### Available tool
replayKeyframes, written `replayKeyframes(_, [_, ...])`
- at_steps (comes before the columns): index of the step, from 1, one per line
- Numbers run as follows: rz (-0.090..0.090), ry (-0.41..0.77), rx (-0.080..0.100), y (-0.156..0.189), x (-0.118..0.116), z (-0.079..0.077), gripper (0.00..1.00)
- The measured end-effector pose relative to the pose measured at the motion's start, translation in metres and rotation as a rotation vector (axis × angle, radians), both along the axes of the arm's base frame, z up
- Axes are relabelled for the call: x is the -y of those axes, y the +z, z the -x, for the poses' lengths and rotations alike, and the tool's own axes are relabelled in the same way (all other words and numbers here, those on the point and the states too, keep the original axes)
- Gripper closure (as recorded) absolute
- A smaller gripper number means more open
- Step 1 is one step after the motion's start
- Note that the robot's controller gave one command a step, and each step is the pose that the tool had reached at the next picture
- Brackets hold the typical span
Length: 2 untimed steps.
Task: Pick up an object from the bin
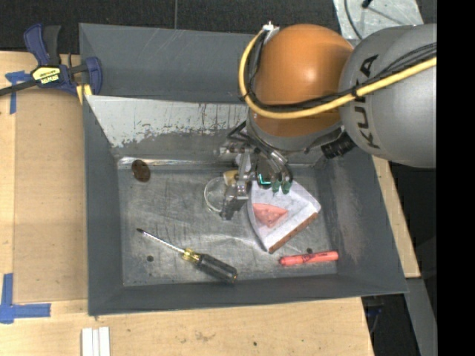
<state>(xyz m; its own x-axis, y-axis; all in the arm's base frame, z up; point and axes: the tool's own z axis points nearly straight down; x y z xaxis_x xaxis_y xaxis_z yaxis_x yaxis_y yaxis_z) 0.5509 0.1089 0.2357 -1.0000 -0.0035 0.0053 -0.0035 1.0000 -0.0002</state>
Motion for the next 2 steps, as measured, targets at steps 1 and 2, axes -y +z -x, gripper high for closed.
replayKeyframes(1, [-0.001, -0.003, 0.009, 0.005, 0.001, -0.002, 0.0])
replayKeyframes(2, [-0.002, -0.041, 0.011, -0.027, 0.054, 0.027, 0.0])
